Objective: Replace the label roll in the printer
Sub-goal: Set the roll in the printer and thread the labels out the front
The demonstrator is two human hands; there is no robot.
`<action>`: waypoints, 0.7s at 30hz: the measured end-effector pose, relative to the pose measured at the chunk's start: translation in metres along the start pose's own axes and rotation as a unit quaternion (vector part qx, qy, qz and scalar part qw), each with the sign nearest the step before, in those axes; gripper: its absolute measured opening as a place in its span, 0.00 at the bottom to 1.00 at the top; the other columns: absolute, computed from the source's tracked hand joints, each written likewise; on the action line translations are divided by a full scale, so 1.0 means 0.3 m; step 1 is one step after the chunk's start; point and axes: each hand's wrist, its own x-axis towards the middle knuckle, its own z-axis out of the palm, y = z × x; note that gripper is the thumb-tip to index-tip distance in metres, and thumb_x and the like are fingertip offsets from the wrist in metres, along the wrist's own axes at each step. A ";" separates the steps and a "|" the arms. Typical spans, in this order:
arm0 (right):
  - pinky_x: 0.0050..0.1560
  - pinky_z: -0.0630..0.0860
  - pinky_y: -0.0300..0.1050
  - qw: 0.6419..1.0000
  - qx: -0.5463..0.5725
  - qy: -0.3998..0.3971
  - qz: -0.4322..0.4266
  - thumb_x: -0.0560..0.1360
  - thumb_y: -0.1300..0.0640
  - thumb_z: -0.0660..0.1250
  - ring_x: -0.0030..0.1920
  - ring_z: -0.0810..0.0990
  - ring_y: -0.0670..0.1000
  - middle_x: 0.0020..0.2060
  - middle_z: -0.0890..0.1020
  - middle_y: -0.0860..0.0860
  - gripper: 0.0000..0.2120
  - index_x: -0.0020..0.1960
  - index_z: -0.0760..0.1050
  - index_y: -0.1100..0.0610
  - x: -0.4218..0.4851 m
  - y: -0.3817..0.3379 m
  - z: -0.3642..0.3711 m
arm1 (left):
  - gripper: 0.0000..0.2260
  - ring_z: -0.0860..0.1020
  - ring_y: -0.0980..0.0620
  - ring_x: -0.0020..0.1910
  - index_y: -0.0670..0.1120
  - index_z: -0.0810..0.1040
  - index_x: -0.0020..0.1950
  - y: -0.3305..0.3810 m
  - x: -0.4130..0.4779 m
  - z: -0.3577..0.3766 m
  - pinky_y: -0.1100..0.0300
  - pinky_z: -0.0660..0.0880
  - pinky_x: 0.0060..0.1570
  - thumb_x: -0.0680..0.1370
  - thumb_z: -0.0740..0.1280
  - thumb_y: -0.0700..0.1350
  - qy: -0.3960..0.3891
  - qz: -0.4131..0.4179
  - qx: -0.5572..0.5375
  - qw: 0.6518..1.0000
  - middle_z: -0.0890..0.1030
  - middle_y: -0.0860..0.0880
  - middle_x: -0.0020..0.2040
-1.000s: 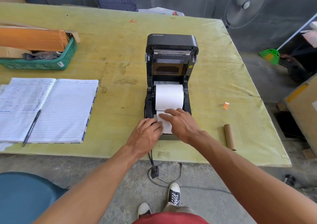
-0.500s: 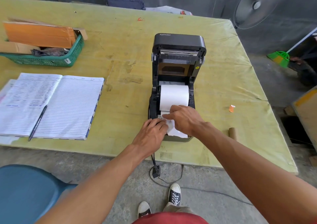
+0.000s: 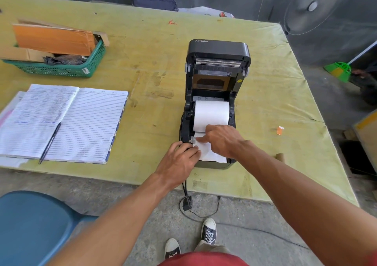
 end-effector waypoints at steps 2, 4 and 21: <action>0.41 0.69 0.48 1.000 0.015 -0.014 0.006 0.82 0.64 0.55 0.51 0.77 0.56 0.53 0.74 0.51 0.27 0.75 0.65 0.42 0.004 0.005 0.006 | 0.12 0.82 0.46 0.51 0.41 0.84 0.53 0.002 0.008 -0.004 0.49 0.76 0.54 0.74 0.63 0.35 0.008 -0.003 0.005 1.000 0.85 0.45 0.50; 0.41 0.70 0.48 0.999 0.045 -0.025 0.013 0.80 0.67 0.56 0.53 0.77 0.56 0.55 0.74 0.51 0.28 0.75 0.66 0.44 0.011 0.011 0.015 | 0.13 0.81 0.47 0.49 0.42 0.84 0.50 0.002 0.006 -0.003 0.51 0.75 0.53 0.75 0.61 0.35 0.013 -0.008 0.006 1.000 0.86 0.46 0.48; 0.63 0.73 0.59 0.984 0.065 0.164 0.013 0.77 0.57 0.68 0.62 0.79 0.59 0.64 0.80 0.55 0.17 0.66 0.77 0.55 -0.229 0.007 0.243 | 0.03 0.83 0.43 0.52 0.40 0.81 0.47 0.034 -0.006 -0.003 0.51 0.79 0.55 0.76 0.69 0.38 -0.025 0.005 -0.029 0.999 0.84 0.39 0.52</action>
